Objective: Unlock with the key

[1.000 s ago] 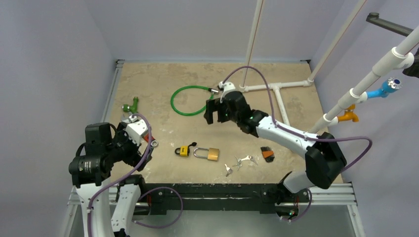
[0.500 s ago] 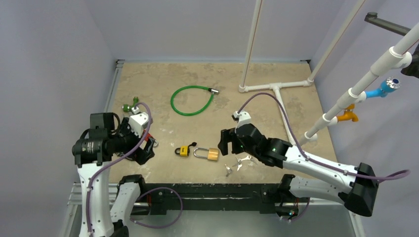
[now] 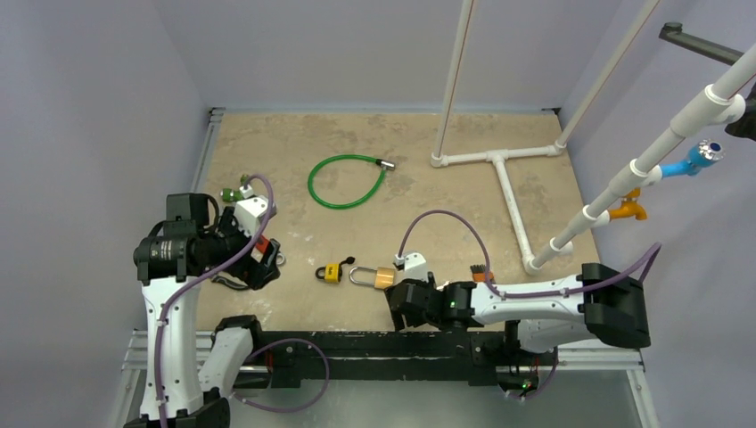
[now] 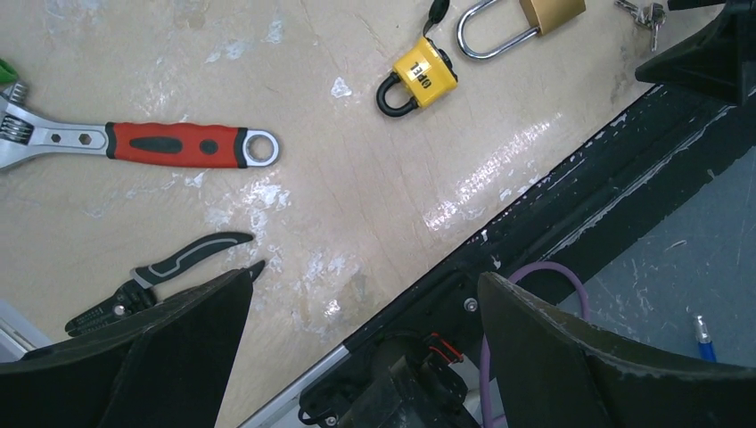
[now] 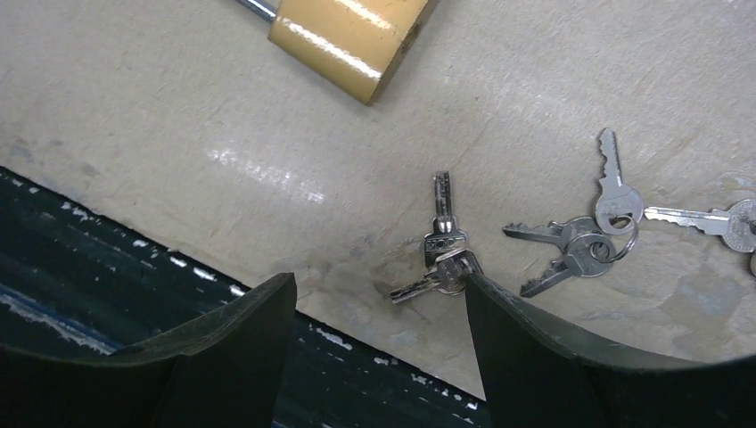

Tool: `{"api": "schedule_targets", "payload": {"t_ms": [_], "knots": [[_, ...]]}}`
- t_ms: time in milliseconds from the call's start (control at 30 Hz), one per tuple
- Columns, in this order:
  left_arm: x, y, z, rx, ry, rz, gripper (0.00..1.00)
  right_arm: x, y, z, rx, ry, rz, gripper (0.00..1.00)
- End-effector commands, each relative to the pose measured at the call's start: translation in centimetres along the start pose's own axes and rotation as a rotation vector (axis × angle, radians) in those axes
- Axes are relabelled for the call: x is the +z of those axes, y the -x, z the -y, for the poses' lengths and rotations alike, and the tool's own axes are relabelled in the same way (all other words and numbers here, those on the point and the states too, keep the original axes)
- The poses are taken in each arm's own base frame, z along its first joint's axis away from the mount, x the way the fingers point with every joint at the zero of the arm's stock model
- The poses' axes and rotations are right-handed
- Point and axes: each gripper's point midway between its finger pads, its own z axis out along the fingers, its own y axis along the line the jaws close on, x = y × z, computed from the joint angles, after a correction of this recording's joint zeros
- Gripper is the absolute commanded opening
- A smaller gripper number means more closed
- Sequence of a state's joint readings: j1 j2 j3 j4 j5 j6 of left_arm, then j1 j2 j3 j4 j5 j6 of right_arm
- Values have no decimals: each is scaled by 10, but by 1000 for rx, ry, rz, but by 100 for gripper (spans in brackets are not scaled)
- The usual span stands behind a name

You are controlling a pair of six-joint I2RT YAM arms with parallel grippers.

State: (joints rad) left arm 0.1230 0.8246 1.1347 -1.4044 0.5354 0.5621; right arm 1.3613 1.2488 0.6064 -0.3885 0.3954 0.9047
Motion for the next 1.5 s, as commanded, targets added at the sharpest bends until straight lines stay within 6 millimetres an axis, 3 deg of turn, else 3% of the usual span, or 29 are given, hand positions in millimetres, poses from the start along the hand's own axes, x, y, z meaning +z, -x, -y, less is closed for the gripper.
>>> {"api": "schedule_targets", "payload": {"t_ms": [0,133,400,667,1033,1467], "knots": [[-2,6,3,35,1,46,100,-2,32,-12,81,-15,118,68],[-4,5,6,41,0,51,100,0,35,-11,76,-30,126,68],[-9,8,9,57,1,69,100,14,20,-7,77,-56,86,61],[-9,11,10,57,-12,77,100,4,27,-1,99,-60,122,59],[-10,16,12,56,-25,89,100,11,12,13,102,-99,95,57],[-13,17,14,55,-29,91,100,-12,39,31,171,-114,183,59]]}}
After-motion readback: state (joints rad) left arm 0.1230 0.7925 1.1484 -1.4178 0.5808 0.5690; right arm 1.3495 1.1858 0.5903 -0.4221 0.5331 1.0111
